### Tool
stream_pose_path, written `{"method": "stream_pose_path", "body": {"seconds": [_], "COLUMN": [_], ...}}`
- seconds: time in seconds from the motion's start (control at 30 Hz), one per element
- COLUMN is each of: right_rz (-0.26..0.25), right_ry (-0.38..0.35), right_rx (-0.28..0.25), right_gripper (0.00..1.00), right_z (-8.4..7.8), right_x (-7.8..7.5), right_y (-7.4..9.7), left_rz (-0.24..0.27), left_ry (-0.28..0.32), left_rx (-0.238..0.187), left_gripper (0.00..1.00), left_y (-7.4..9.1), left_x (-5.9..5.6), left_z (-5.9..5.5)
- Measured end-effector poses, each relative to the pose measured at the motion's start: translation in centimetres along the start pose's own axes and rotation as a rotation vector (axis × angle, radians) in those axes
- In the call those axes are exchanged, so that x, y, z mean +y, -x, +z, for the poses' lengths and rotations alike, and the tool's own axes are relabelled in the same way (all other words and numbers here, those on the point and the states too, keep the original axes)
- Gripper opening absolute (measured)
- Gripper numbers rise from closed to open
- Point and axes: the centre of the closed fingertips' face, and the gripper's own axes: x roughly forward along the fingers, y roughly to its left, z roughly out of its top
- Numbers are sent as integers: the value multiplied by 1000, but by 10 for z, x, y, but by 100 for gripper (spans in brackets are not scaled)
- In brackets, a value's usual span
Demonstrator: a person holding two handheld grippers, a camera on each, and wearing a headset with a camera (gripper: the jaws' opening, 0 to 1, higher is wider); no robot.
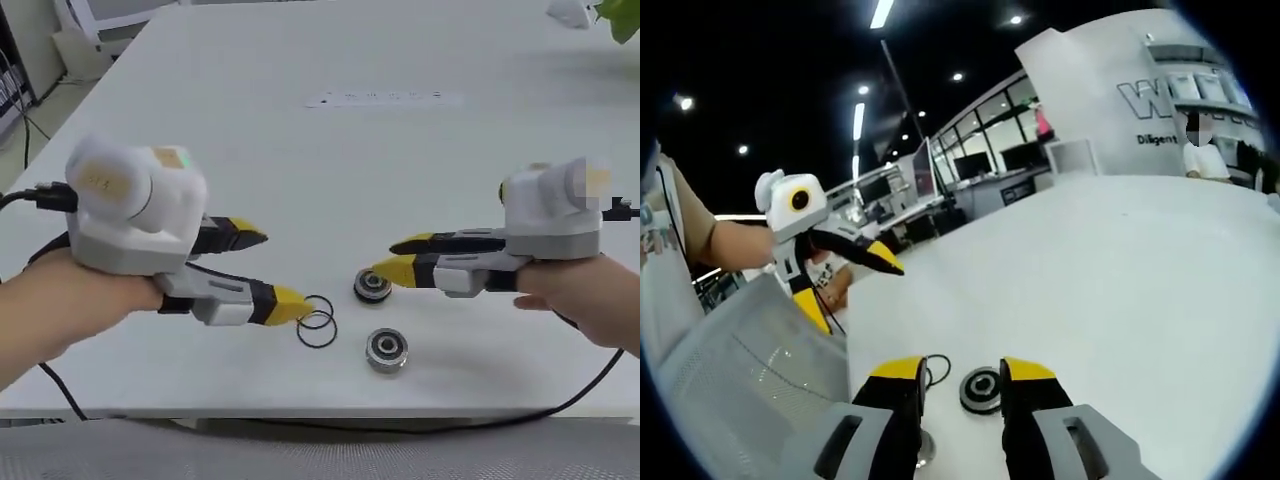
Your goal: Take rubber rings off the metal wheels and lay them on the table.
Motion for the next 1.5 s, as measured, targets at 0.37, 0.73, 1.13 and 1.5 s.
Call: {"method": "stream_pose_path", "body": {"seconds": [0.37,0.73,1.13,1.5], "right_rz": [-36,-34,-16,-19], "right_ry": [16,61,117,145], "right_rx": [17,52,102,110], "right_gripper": [27,28,27,26], "right_z": [-10,-23,-38,-44], "right_x": [-14,-19,-17,-18], "right_y": [7,6,-4,-14], "left_rz": [-18,-33,-52,-62], "left_ry": [-29,-43,-41,-45], "left_rx": [37,53,70,78], "left_gripper": [59,56,52,47], "left_y": [-22,-42,-62,-73], "left_x": [3,2,4,1], "left_z": [-3,-1,-6,-7]}}
